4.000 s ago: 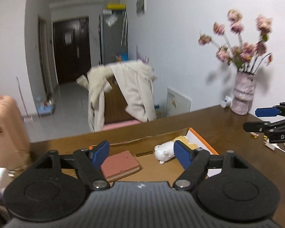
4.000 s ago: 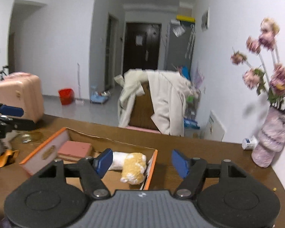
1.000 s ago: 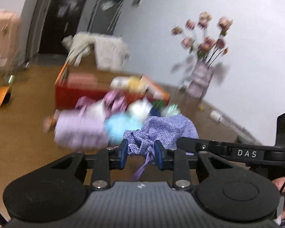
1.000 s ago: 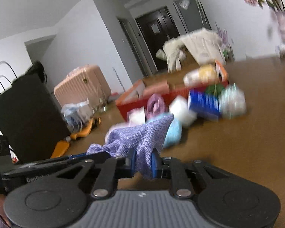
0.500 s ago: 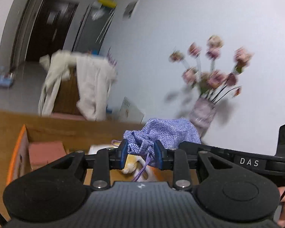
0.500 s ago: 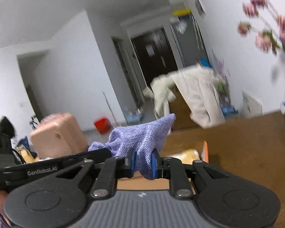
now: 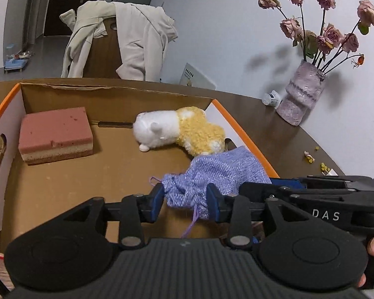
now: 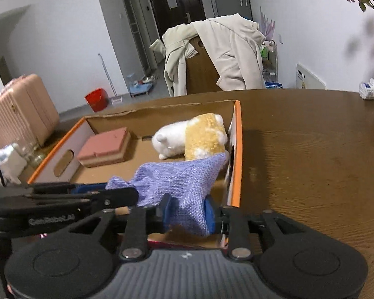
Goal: Organize soft objects
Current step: 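Carry the purple pouch with the right gripper into the box and release, then move the right gripper back toward the remaining items on the table, then close the right gripper on the lavender towel and lift it, then carry the lavender towel into the box and open the right gripper, then move the right gripper back to the blue fuzzy plush, then close the right gripper on the blue fuzzy plush and lift it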
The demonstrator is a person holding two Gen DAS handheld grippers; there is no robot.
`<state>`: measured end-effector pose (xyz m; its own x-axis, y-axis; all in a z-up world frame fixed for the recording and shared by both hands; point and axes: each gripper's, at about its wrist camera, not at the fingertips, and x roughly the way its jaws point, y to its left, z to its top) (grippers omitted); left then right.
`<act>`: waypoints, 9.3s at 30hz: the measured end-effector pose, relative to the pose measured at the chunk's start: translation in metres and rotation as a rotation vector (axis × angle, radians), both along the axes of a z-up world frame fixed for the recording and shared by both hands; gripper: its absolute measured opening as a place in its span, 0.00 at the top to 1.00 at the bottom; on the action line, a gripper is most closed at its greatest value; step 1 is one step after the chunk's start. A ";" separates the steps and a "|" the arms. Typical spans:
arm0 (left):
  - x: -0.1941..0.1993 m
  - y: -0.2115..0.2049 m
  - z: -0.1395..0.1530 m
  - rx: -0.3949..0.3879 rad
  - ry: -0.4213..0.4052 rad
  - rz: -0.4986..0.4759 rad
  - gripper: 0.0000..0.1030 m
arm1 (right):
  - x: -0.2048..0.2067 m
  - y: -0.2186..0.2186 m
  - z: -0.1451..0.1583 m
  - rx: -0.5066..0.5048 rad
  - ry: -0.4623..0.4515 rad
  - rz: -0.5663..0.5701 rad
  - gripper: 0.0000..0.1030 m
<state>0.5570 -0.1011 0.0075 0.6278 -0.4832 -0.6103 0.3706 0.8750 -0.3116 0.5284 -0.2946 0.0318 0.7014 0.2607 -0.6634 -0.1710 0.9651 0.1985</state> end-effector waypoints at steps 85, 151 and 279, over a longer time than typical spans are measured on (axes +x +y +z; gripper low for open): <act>-0.183 0.168 -0.042 -0.083 -0.061 0.241 0.67 | -0.141 0.142 -0.074 0.268 -0.083 0.133 0.62; 0.122 0.077 0.000 -0.020 0.157 0.184 0.78 | 0.139 0.097 0.009 0.040 -0.009 0.055 0.83; -0.208 0.072 -0.023 0.039 -0.165 0.012 0.37 | -0.218 0.047 -0.063 0.368 0.010 0.248 0.80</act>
